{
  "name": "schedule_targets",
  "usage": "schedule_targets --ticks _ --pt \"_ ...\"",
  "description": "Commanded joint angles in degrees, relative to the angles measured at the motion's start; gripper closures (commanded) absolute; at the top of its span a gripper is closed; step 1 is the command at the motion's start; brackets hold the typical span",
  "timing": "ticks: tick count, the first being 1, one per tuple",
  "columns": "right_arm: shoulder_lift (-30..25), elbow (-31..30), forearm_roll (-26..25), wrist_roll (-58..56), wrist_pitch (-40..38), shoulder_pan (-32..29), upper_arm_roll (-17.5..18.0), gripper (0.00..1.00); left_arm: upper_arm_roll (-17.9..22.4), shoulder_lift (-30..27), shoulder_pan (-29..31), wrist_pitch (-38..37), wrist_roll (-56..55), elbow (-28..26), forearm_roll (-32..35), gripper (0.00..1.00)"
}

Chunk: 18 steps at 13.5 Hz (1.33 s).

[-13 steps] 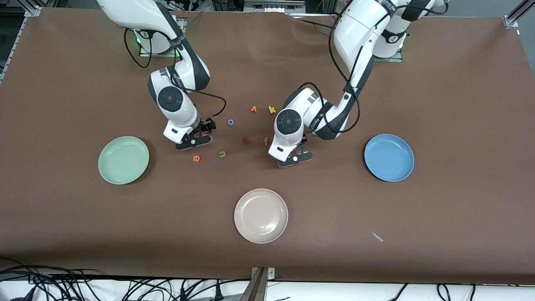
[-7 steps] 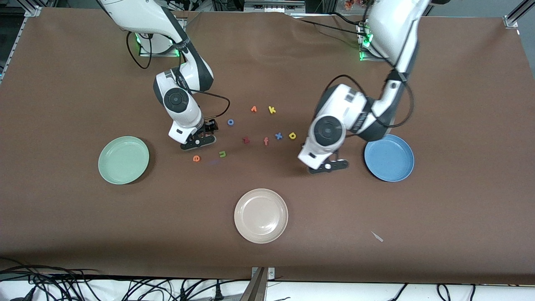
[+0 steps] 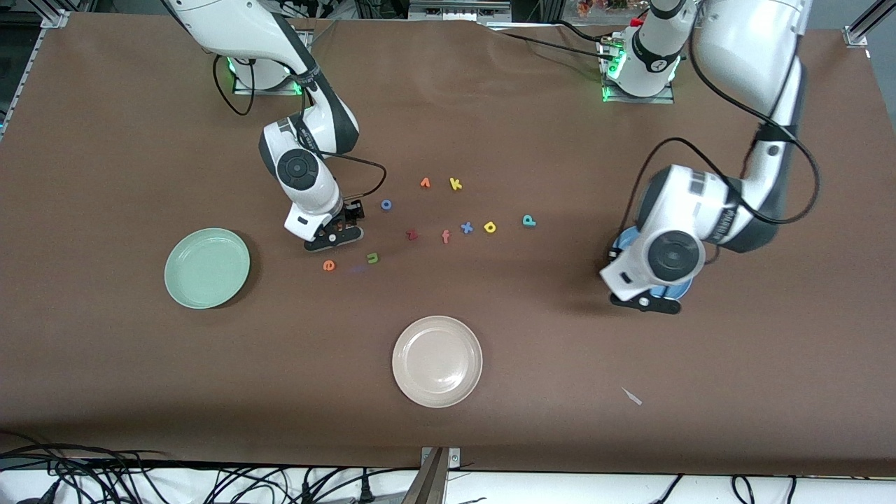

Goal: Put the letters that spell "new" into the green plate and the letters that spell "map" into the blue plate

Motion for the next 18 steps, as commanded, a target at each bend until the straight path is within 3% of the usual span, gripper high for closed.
schedule_targets --ticks 1,3,4,5,7,10,13,18 --pt "0.3 -0.18 0.54 0.43 1.24 0.41 0.18 0.39 -1.17 -1.92 5.95 10.52 8.68 -9.78 1.22 1.0" --pt "0.3 -0.18 0.54 0.43 1.32 0.41 0.18 0.5 -1.26 -2.0 6.57 16.08 9.58 -14.02 0.95 0.95" --pt "0.3 -0.18 0.54 0.43 1.32 0.41 0.18 0.55 -1.26 -1.92 6.4 16.01 9.24 -14.12 0.78 0.56" --pt "0.3 -0.18 0.54 0.43 1.5 0.41 0.18 0.59 -1.34 -1.92 6.4 15.84 9.41 -14.29 0.78 0.01" --pt "0.57 -0.18 0.54 0.43 1.85 0.41 0.18 0.66 -1.61 -2.09 5.7 14.27 9.41 -13.6 0.78 0.0" --pt "0.74 -0.18 0.54 0.43 2.64 0.41 0.18 0.76 -7.3 -5.07 5.61 10.92 8.27 -12.89 0.78 0.0" --pt "0.57 0.87 0.63 -0.09 1.86 0.41 0.18 0.91 -13.89 -5.35 5.35 10.65 -5.91 -12.45 0.6 0.0" --pt "-0.4 12.1 0.55 -0.98 -17.09 -0.64 -1.48 0.94 -23.66 -1.58 3.95 11.7 -27.11 -9.82 0.69 0.0"
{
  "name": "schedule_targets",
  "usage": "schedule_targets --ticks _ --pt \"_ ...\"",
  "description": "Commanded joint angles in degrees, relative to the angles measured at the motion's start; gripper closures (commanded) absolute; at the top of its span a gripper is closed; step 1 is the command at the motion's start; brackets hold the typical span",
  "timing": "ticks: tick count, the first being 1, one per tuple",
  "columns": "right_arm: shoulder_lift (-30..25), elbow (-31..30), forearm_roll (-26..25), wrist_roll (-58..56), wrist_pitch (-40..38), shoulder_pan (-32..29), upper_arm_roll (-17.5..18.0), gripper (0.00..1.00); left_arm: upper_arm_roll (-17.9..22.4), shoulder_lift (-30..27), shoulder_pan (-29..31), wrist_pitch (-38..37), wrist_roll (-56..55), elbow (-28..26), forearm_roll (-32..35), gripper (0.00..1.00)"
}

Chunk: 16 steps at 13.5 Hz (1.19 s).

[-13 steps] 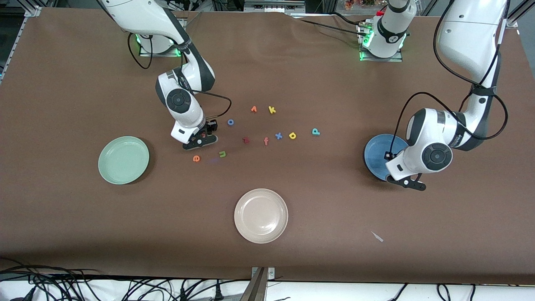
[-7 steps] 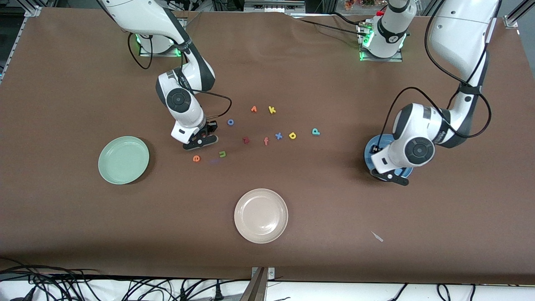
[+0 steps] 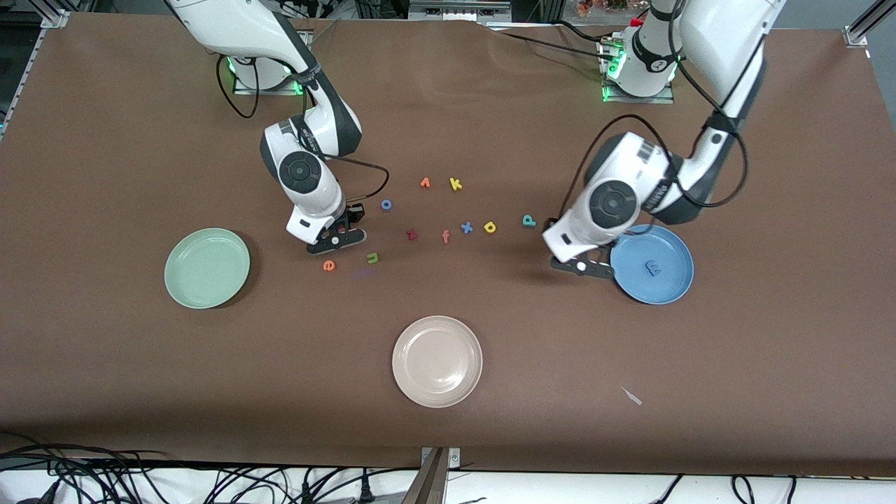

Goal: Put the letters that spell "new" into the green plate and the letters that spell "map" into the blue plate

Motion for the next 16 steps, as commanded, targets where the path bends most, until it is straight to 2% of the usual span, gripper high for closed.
schedule_targets --ticks 1,4,7,8,10,15,16 --pt "-0.21 7.39 0.55 -2.54 -10.66 -0.74 -2.27 0.94 -2.35 3.6 -1.78 1.53 -11.53 2.4 0.61 0.0" --pt "-0.21 9.34 0.55 -14.74 -14.11 -2.41 -9.91 0.94 -2.35 7.56 -6.35 9.7 -28.83 2.32 -0.53 0.0" --pt "-0.21 9.52 0.46 -22.4 -14.12 -8.37 -10.37 0.95 -2.35 9.5 -8.28 13.48 -40.28 2.23 -0.45 0.01" --pt "0.14 9.61 0.46 -24.08 -14.12 -10.13 -10.45 0.94 -2.27 10.29 -8.82 14.98 -41.79 2.23 -0.45 0.06" --pt "0.84 9.69 -0.07 -27.16 -14.03 -13.65 -10.37 0.95 -2.26 11.17 -9.26 17.27 -45.12 2.14 -0.45 0.28" --pt "6.98 14.69 -0.16 -34.1 -14.03 -19.02 -10.37 0.94 -2.26 12.14 -10.67 18.68 -49.19 1.71 -0.01 0.29" --pt "7.69 15.14 0.19 -34.72 -14.03 -19.38 -10.37 0.93 -2.26 12.23 -10.67 18.68 -49.45 1.53 -0.01 0.32"
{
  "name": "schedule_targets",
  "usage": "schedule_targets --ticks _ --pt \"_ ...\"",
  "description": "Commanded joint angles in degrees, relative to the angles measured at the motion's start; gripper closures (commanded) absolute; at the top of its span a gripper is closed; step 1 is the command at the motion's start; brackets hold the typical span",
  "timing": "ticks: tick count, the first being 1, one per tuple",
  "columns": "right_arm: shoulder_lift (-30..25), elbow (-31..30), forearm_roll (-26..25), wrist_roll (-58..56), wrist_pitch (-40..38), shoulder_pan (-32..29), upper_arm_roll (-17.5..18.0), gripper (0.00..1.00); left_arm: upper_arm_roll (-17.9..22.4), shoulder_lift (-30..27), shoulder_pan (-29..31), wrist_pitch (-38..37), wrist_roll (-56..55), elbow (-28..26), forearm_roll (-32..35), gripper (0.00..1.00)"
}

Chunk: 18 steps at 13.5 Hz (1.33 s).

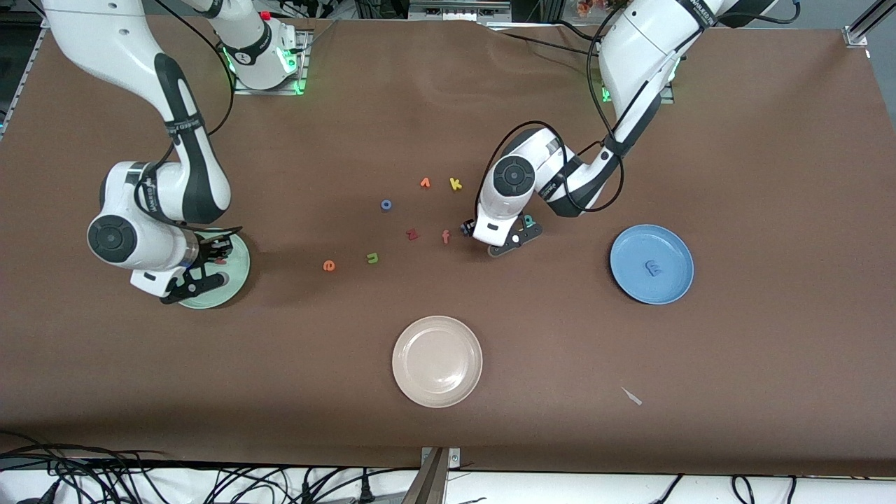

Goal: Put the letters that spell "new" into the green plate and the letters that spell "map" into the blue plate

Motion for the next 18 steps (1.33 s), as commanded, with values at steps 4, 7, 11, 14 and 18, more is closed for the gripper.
schedule_targets --ticks 4,7,11,14,18 --pt "3.32 4.27 0.67 -1.95 -1.26 -1.68 0.92 0.0 0.19 1.35 -0.41 -0.05 -2.13 0.64 -0.26 0.88" --pt "2.09 4.36 2.59 1.2 -2.32 -0.2 1.18 0.0 0.19 1.61 -0.32 -0.4 -2.04 0.81 0.01 1.0" --pt "1.12 4.36 5.57 12.34 -2.59 5.07 1.18 0.0 0.63 -3.12 0.73 -7.92 -1.08 3.0 0.53 1.0" --pt "1.21 4.27 11.64 17.28 -0.39 8.33 1.18 0.0 0.63 -5.68 4.41 -21.03 9.43 5.65 0.53 1.0" --pt "1.82 2.61 12.01 28.43 5.57 12.98 1.18 0.0 0.72 -8.49 12.32 -31.24 31.29 5.47 2.36 1.0"
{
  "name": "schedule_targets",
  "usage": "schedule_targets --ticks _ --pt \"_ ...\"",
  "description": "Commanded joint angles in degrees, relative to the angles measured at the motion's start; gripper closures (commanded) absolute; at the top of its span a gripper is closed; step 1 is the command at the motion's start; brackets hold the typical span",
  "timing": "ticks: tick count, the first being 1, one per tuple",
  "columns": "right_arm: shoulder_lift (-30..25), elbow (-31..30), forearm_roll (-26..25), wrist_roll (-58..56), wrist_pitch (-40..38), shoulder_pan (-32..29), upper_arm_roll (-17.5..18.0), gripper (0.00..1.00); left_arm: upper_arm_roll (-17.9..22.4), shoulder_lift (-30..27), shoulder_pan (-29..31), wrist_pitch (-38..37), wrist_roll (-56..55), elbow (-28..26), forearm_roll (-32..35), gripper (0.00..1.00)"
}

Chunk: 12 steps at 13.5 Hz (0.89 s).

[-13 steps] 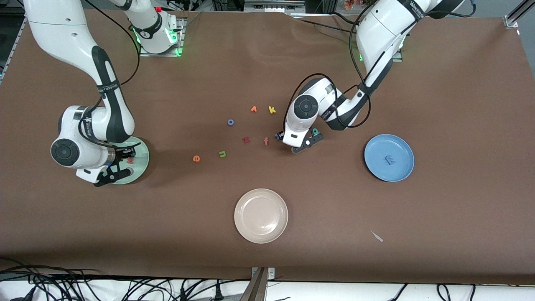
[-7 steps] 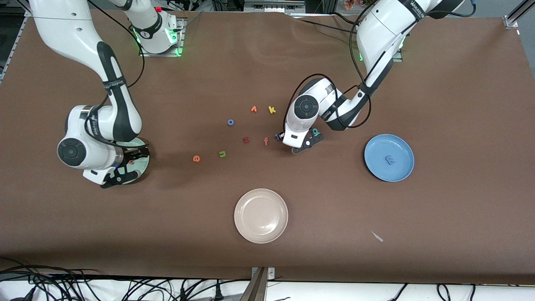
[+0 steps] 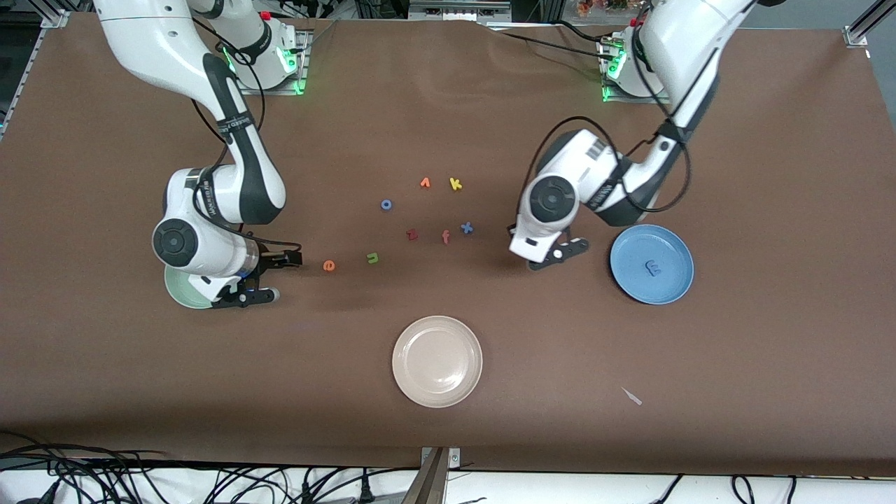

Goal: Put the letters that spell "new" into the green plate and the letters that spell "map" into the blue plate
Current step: 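Lower the yellow o onto the blue plate while the right gripper grasps the orange e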

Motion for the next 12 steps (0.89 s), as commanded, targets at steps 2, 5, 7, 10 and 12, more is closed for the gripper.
schedule_targets --ticks 2,5,7,10,12 --pt "-0.09 -3.22 1.09 11.06 6.69 5.29 -0.35 0.0 -0.49 -1.85 8.11 -5.44 17.75 -1.0 6.17 1.0" --pt "-0.09 -7.08 1.09 15.21 12.75 7.31 -0.26 0.0 -0.32 -1.42 14.17 -5.28 29.43 -1.17 7.77 1.0" --pt "-0.01 -9.02 1.0 15.31 16.1 7.76 -0.26 0.0 -0.41 -0.27 18.65 -3.71 36.38 -1.44 8.21 1.0" --pt "0.95 -9.03 1.7 15.57 17.86 8.2 0.53 0.0 -0.14 2.62 20.61 -0.1 38.61 -1.88 8.3 0.94" --pt "1.93 -8.94 2.14 15.66 19.27 8.29 1.23 0.01 -0.23 2.9 21.05 0.0 38.52 -1.88 8.3 0.55"
